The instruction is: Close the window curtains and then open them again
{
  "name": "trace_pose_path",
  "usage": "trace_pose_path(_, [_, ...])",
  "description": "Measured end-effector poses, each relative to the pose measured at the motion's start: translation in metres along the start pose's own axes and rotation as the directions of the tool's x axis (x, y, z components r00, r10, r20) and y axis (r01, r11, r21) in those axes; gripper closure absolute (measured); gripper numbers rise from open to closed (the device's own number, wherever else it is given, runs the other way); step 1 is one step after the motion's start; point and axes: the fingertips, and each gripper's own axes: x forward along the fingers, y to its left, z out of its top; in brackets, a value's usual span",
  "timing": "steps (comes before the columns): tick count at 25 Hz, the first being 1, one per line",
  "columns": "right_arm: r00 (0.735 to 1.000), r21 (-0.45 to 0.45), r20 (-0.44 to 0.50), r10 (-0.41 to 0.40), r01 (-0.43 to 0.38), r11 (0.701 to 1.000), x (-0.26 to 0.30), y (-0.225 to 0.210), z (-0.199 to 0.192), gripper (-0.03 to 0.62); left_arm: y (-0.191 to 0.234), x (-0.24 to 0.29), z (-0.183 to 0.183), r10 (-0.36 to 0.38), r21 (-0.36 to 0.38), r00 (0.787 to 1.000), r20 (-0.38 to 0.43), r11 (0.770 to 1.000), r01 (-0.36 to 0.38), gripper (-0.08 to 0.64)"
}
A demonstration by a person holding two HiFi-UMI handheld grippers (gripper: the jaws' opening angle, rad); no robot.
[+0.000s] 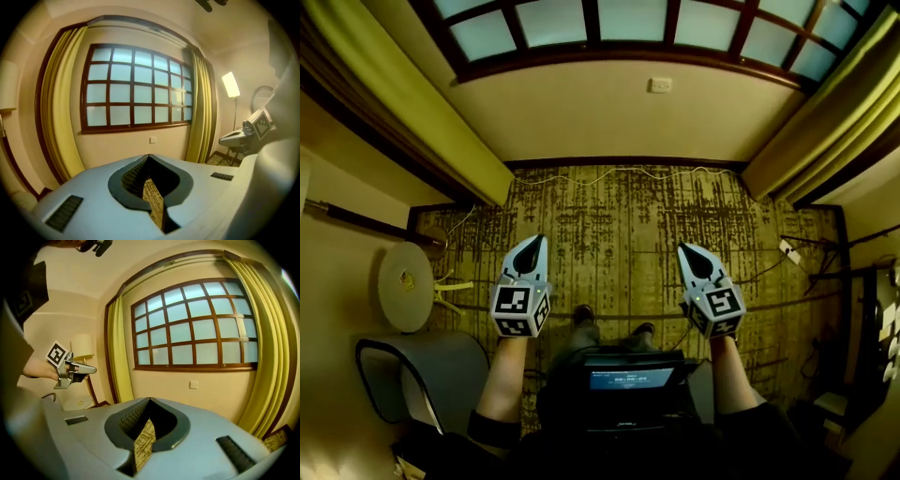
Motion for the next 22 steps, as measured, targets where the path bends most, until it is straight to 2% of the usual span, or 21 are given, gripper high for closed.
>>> trace_pose_path(3, [0.999,-0.014,0.03,0.019,-0.018,1.0,0.002,0.006,0.029,0.578,0.022,-0.014,0.018,0.027,-0.02,0.999,0.023,0.999,-0.027,0.56])
trace_pose_path(6, [0.999,-0.017,0.045,0.003,-0.002,1.0,0.0,0.002,0.043,0.578,0.035,-0.021,0.032,0.035,-0.029,0.998,0.043,0.999,-0.034,0.56])
trace_pose_path(11, [0.999,-0.009,0.025,-0.029,0.029,1.0,0.005,0.001,0.04,0.578,0.045,-0.02,0.035,0.036,-0.034,0.998,0.048,0.999,-0.035,0.56])
trace_pose_path(16, [1.0,-0.005,0.018,-0.002,0.002,1.0,0.027,0.02,0.04,0.578,0.06,-0.017,0.031,0.027,-0.036,0.999,0.04,0.999,-0.025,0.56])
trace_pose_path(22, [1.0,-0.029,0.01,0.028,-0.027,0.999,0.069,0.054,0.058,0.578,0.101,-0.015,0.032,0.027,-0.044,0.998,0.05,0.999,-0.025,0.56])
